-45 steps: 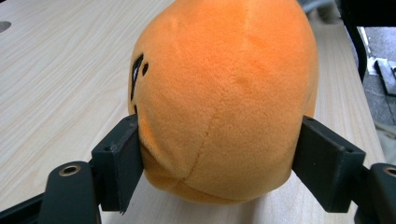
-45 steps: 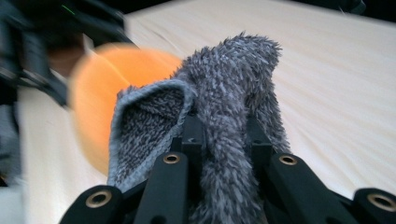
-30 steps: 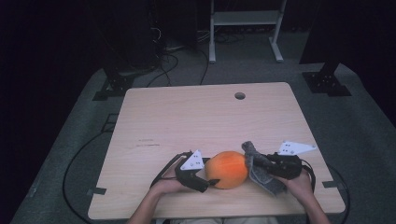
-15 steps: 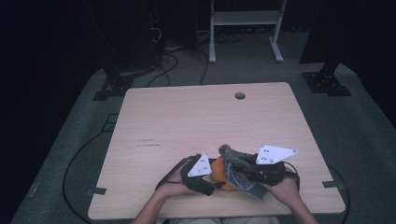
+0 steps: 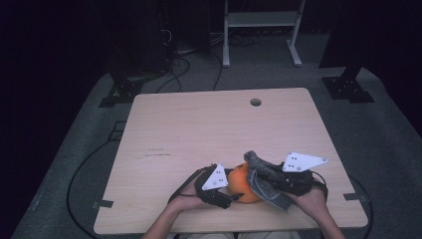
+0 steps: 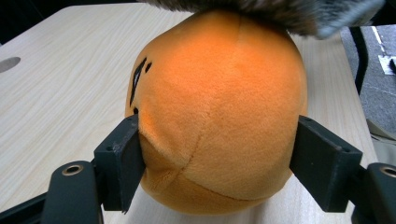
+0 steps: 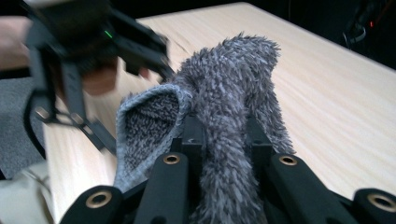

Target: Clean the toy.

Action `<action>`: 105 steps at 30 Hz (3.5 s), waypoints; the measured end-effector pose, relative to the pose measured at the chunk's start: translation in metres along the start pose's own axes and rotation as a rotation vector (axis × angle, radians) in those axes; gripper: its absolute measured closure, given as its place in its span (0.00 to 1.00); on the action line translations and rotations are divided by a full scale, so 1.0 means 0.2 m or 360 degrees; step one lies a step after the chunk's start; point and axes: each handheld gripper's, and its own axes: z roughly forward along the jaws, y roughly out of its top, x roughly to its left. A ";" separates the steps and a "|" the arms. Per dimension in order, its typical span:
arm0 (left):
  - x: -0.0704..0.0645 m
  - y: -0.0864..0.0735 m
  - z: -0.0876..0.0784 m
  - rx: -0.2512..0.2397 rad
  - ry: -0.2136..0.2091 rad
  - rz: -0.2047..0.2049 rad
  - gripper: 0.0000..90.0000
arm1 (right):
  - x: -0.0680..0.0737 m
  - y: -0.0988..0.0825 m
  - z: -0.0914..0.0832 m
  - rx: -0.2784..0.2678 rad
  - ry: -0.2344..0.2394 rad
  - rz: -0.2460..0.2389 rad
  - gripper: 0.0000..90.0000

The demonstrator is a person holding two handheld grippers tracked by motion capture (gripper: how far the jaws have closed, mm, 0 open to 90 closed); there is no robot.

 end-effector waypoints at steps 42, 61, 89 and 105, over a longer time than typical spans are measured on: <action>0.02 0.05 -0.01 -0.0250 0.0050 -0.0165 0.38 | 0.00 0.01 -0.03 -0.0116 0.0037 0.0019 0.83; 0.14 0.00 -0.11 -0.0134 -0.0015 -0.0239 0.09 | -0.03 -0.08 0.11 -0.0160 0.0078 0.0129 0.83; 0.08 0.03 -0.07 -0.0039 0.0001 -0.0169 0.36 | 0.04 0.02 0.07 -0.0182 0.0113 -0.0037 0.83; 0.07 0.07 -0.09 -0.0019 0.0052 -0.0237 0.35 | 0.07 0.03 0.07 -0.0146 0.0050 -0.0111 0.83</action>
